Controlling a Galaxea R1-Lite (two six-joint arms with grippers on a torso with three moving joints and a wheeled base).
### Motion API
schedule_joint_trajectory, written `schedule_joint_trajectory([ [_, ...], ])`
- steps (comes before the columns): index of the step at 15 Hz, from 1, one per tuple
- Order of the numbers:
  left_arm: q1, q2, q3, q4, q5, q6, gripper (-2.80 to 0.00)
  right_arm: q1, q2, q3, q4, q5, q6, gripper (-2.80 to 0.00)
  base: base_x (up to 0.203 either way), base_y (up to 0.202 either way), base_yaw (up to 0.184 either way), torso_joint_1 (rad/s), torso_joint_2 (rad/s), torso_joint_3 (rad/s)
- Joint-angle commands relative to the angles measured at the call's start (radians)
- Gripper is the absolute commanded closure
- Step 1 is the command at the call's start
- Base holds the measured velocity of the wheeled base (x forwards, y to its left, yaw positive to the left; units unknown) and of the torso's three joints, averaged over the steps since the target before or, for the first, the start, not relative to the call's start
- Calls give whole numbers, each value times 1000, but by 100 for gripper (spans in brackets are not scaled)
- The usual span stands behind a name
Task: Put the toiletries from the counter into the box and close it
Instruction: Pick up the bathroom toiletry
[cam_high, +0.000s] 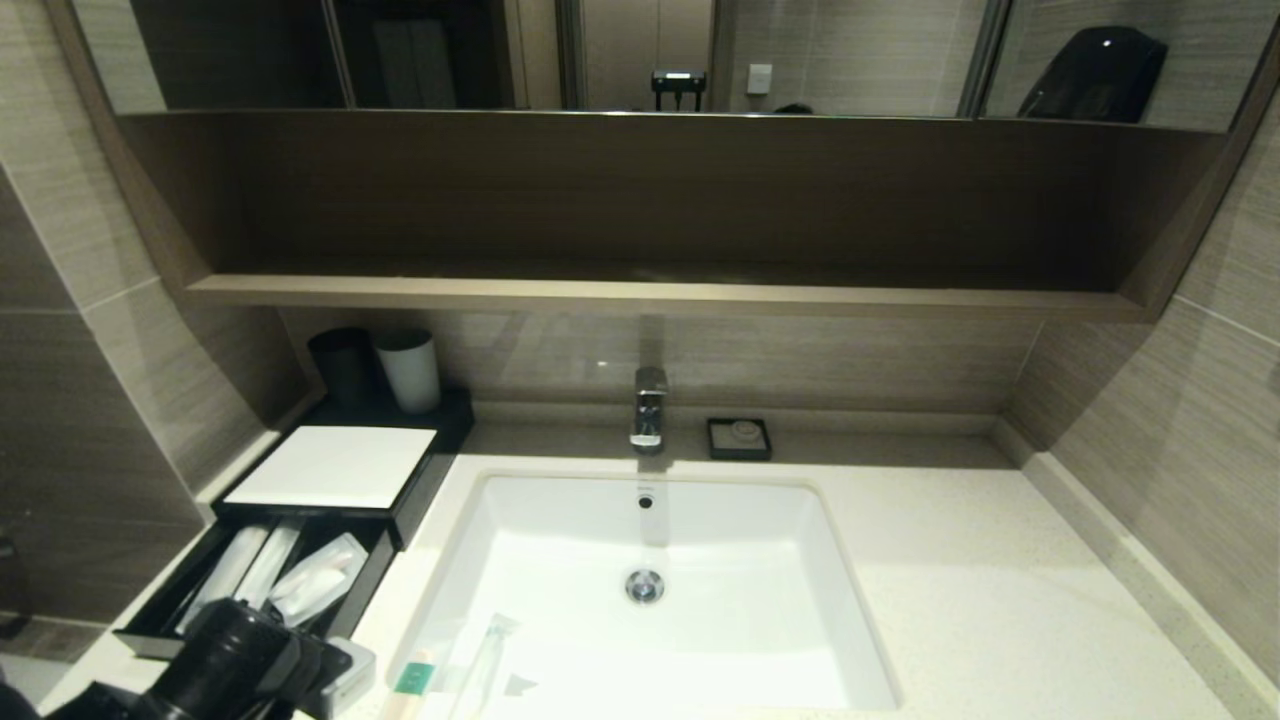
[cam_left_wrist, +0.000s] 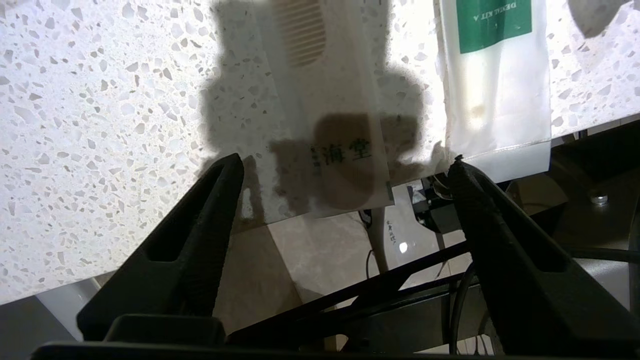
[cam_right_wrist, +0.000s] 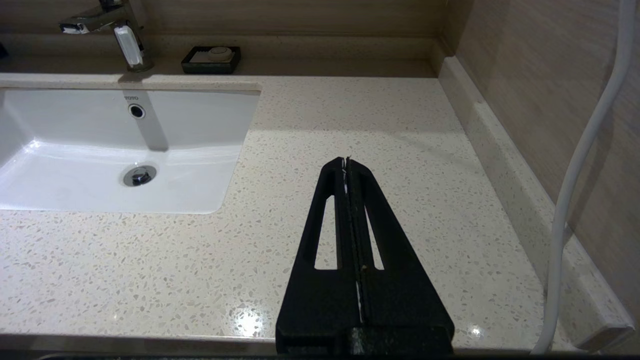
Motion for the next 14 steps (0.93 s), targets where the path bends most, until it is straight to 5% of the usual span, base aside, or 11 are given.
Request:
schedule_joint_trajectory([
  [1, -3, 27, 3, -24, 1, 0, -280, 0, 0, -1, 0, 0, -1, 0, 0, 0, 0, 0, 0, 0],
  [14, -3, 67, 4, -50, 23, -19, -280, 0, 0, 1, 0, 0, 0, 0, 0, 0, 0, 0, 0, 0],
])
